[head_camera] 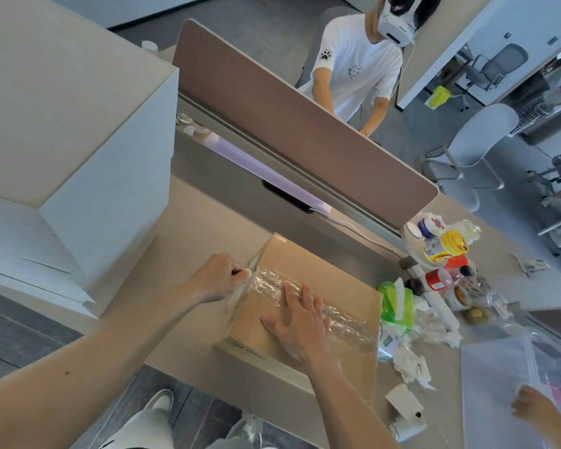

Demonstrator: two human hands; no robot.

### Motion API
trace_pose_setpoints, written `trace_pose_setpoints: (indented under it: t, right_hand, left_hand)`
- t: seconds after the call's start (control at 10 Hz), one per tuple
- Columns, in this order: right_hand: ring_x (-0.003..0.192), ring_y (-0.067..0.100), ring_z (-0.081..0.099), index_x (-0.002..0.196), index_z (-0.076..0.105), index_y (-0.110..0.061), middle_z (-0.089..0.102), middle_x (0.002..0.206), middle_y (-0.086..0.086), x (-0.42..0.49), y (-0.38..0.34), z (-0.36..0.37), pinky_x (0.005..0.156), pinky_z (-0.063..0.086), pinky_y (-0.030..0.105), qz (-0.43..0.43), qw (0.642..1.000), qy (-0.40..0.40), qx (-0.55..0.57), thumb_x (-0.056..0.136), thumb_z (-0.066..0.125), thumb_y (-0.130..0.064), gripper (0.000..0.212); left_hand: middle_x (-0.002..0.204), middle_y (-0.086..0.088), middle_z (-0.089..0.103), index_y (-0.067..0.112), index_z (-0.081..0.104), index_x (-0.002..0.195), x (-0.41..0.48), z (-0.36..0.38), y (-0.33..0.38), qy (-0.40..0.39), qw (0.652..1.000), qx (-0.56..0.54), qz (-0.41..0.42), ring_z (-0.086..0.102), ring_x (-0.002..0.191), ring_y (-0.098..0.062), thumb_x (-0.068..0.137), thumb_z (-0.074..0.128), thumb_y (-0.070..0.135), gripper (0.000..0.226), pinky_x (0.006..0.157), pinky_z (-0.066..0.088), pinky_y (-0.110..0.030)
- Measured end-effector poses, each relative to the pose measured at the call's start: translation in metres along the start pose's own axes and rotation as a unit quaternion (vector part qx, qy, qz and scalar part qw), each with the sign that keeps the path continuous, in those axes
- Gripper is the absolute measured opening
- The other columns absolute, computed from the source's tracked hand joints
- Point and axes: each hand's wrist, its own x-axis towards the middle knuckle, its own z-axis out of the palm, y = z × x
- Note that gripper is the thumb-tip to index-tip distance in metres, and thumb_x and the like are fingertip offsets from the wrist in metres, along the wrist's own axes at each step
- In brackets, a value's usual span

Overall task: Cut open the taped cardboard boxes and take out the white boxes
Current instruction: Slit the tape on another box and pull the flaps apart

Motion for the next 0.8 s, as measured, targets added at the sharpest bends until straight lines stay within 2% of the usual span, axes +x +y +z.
trace_pose_setpoints:
  t: [0.5, 0.6, 0.7, 0.8]
  right_hand:
    - [0.151, 0.03, -0.01, 0.154, 0.001, -0.045, -0.013, 0.164, -0.007, 0.001, 0.002, 0.004, 0.119, 0.008, 0.059, 0.002, 1.0, 0.003, 0.009, 0.085, 0.049, -0.073, 0.089]
    - [0.151, 0.031, -0.009, 0.154, 0.001, -0.044, -0.012, 0.165, -0.005, 0.003, 0.002, 0.004, 0.118, 0.008, 0.059, 0.001, 1.0, 0.005, -0.001, 0.085, 0.049, -0.073, 0.089]
    - [0.151, 0.032, -0.007, 0.154, 0.002, -0.044, -0.011, 0.165, -0.004, 0.002, 0.001, 0.004, 0.118, 0.009, 0.06, 0.001, 1.0, 0.009, -0.01, 0.085, 0.048, -0.073, 0.088]
    - [0.151, 0.032, -0.007, 0.155, 0.003, -0.044, -0.01, 0.165, -0.004, 0.002, 0.001, 0.004, 0.118, 0.01, 0.06, 0.003, 1.0, 0.009, -0.01, 0.085, 0.049, -0.072, 0.088]
  left_hand:
    - [0.047, 0.007, 0.02, 0.018, 0.026, 0.051, -0.016, -0.001, 0.001, -0.02, 1.0, -0.017, -0.005, 0.019, 0.046, -0.011, 0.092, 0.058, 0.016, 0.053, 0.046, 0.016, -0.024]
    - [0.048, 0.004, 0.021, 0.015, 0.027, 0.051, -0.018, -0.001, 0.002, -0.024, 0.999, -0.019, -0.009, 0.018, 0.047, -0.011, 0.092, 0.058, 0.016, 0.051, 0.047, 0.016, -0.027]
    - [0.045, 0.008, 0.02, 0.008, 0.029, 0.05, -0.021, 0.0, 0.004, -0.028, 0.999, -0.019, -0.011, 0.019, 0.044, -0.011, 0.093, 0.058, 0.015, 0.053, 0.047, 0.017, -0.027]
    - [0.046, 0.008, 0.019, 0.014, 0.028, 0.05, -0.022, 0.0, 0.006, -0.028, 0.999, -0.013, -0.01, 0.018, 0.044, -0.011, 0.093, 0.058, 0.015, 0.052, 0.047, 0.017, -0.027]
